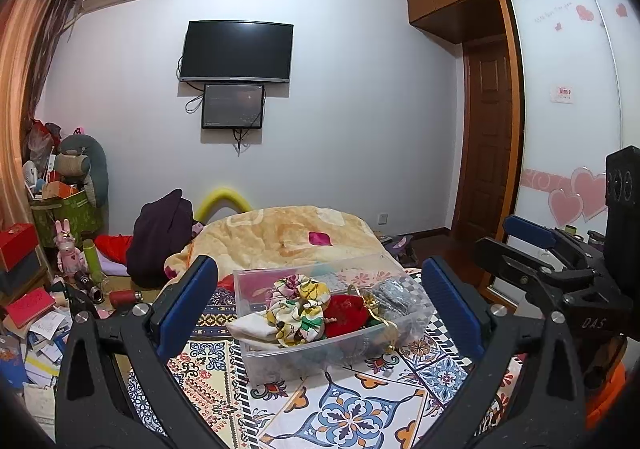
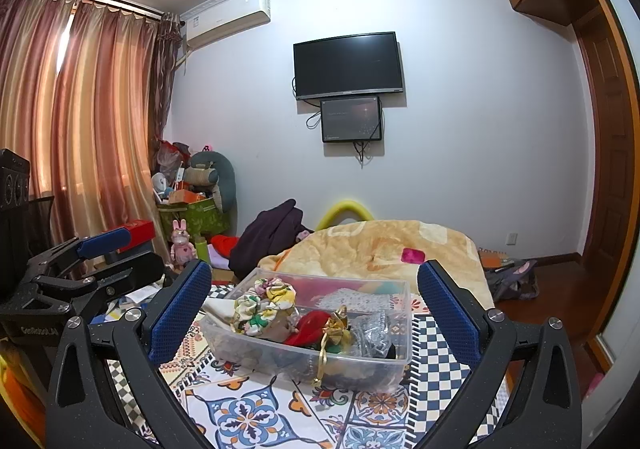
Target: Organize soft objects
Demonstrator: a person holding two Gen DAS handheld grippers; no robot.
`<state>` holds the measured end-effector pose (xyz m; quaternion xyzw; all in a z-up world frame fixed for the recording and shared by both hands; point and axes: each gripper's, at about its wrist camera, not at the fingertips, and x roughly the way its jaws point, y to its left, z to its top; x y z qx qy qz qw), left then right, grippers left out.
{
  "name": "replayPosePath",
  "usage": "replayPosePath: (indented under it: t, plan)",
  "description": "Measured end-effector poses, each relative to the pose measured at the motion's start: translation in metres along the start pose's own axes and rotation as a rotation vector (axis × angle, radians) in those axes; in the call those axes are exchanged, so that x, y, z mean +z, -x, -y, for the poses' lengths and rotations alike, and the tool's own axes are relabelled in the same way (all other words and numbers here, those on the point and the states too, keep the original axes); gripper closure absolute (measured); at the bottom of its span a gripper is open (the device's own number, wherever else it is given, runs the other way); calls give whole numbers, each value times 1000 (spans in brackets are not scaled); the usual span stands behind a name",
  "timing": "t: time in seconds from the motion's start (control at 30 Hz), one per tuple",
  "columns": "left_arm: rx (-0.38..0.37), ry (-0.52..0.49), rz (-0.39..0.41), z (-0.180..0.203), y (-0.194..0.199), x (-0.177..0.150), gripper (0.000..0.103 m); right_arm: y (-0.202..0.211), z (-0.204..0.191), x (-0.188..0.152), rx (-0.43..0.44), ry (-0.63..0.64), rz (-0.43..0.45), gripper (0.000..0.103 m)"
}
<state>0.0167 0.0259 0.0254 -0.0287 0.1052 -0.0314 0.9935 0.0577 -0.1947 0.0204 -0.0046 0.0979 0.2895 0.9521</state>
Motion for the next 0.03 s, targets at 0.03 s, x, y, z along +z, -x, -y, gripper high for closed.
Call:
replayPosePath:
  t: [0.03]
  plan:
    - [-3,0,-2,0,0,0,0,0,0,0,0,-1,-1,0]
